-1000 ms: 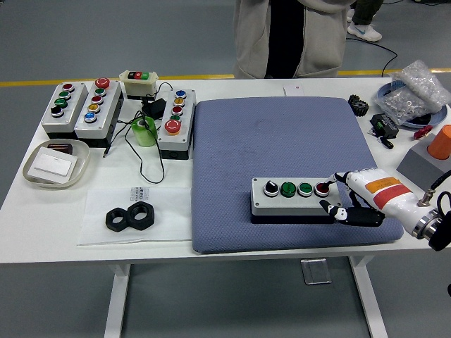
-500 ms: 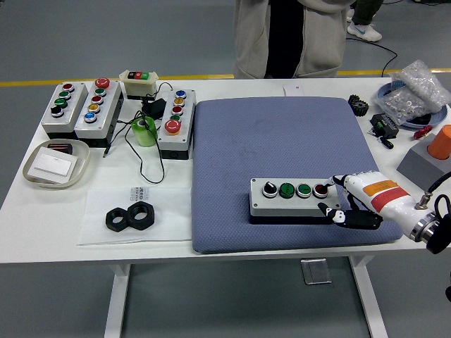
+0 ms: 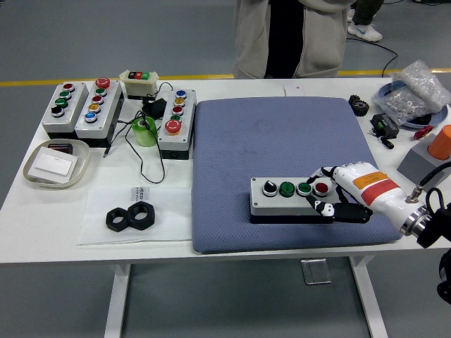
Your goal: Pick up the button,place it on the desk,press the button,press the button
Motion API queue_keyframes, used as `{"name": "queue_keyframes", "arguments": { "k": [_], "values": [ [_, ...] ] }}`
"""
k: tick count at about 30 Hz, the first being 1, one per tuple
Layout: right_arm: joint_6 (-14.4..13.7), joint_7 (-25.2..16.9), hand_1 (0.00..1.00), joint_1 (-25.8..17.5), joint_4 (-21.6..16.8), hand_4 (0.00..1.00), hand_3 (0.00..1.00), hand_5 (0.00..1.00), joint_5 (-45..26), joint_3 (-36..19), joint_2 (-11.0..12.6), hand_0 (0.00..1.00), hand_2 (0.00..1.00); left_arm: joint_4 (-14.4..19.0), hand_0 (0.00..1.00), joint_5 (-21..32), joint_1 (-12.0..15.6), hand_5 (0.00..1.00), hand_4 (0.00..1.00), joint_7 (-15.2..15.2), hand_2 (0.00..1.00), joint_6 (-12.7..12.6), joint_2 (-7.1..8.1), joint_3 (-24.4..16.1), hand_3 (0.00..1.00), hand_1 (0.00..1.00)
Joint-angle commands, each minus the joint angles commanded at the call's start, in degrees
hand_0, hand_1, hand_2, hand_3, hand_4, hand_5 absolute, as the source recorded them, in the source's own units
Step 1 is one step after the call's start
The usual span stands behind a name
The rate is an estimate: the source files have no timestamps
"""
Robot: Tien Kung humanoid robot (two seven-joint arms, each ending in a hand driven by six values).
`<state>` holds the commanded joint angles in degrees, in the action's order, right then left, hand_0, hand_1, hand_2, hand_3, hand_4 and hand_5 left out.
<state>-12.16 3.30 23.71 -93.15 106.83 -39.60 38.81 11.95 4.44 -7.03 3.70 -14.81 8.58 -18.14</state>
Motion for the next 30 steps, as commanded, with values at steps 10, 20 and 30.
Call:
{"name": "queue_keyframes", "arguments": {
  "k": [10,20,30],
  "values": [
    [0.3,0.3,0.045,0.6,0.5,0.636,0.704,0.766,0.2,0.7,-1.3,0.157,0.142,0.0,0.763,0.4,-0.2,0.998,0.624,0.1,0.861,0.0,0.07,0.3,0.825,0.826],
    [0.7,0.5,0.046,1.0,2.2,0.637,0.705,0.766,0.2,2.4,-1.7,0.156,0.142,0.0,0.762,0.4,-0.2,0.998,0.624,0.1,0.861,0.0,0.07,0.3,0.825,0.826],
    [0.9,0.6,0.046,0.9,2.4,0.638,0.707,0.761,0.1,2.8,-1.7,0.156,0.142,0.0,0.758,0.5,-0.3,0.998,0.625,0.1,0.861,0.0,0.07,0.3,0.825,0.826]
  ]
}}
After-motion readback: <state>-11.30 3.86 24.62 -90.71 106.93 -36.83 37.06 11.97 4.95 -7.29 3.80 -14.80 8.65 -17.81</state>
